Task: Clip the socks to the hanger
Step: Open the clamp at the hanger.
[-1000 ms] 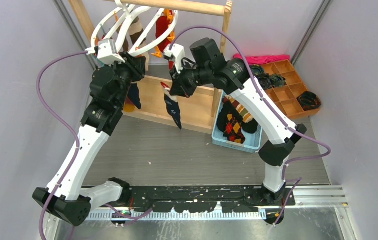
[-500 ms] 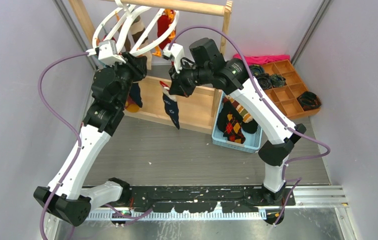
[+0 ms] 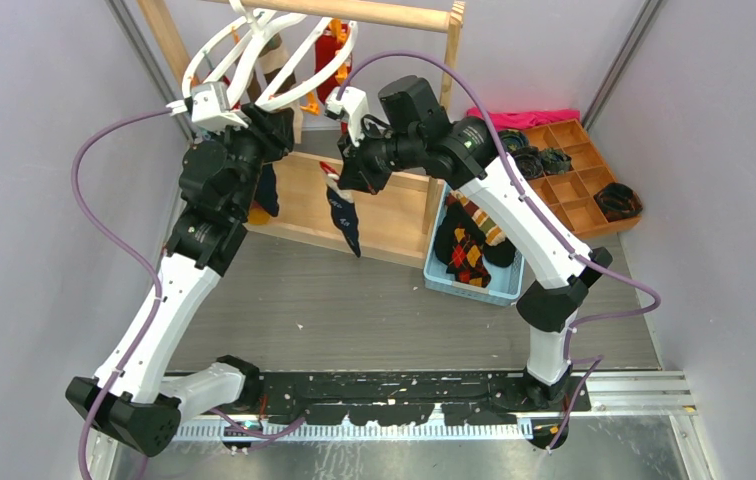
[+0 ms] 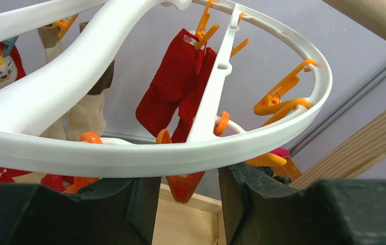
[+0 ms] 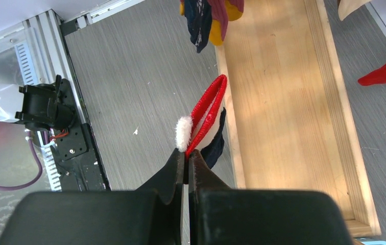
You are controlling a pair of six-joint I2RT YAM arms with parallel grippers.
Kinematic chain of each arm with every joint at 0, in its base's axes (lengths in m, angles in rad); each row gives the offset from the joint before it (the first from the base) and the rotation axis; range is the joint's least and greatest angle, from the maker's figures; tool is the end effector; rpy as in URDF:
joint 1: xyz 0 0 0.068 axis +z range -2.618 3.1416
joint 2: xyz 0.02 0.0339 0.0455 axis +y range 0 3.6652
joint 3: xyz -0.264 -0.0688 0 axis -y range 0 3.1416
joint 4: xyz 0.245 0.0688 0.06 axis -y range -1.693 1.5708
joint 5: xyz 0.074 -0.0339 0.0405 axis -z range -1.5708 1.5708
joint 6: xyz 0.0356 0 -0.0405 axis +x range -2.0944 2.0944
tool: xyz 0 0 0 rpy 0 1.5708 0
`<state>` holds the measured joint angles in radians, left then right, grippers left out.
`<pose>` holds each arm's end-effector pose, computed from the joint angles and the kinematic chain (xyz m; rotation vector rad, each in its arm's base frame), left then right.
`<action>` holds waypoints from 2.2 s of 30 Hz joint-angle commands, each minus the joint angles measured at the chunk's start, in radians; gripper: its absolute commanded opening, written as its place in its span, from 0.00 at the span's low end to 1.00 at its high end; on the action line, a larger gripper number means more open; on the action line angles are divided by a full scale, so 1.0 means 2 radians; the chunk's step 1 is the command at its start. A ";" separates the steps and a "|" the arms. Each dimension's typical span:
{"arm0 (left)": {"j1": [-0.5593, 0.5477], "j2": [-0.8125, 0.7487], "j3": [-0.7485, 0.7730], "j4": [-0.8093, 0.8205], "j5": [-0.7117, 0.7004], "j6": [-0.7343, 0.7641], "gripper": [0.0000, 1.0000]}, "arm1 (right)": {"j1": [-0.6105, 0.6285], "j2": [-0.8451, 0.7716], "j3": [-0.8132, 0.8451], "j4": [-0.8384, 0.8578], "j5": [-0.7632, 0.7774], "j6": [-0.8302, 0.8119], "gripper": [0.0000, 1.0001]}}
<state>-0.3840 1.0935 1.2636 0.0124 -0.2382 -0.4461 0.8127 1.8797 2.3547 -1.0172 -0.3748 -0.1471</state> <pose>0.2227 -0.0809 0.4683 -0.2445 1.3923 -0.5247 0.2535 0.2867 0.4751 -1.2026 1.8093 0.7859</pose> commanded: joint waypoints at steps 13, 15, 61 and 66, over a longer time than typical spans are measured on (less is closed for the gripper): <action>0.003 -0.021 -0.014 0.056 0.002 -0.002 0.53 | 0.003 0.001 0.022 0.022 0.003 0.003 0.01; 0.003 -0.025 -0.018 0.064 0.000 -0.002 0.53 | 0.004 0.001 0.022 0.022 0.003 0.003 0.01; 0.003 -0.016 0.010 0.005 -0.032 -0.036 0.00 | 0.061 0.045 0.067 0.130 0.168 0.021 0.01; 0.003 -0.016 0.011 0.002 -0.033 -0.040 0.00 | 0.064 0.051 0.079 0.139 0.168 0.024 0.01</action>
<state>-0.3840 1.0637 1.2415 0.0055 -0.2810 -0.5129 0.9268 1.9854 2.4508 -0.8169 -0.0593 -0.1169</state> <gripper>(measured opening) 0.270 0.058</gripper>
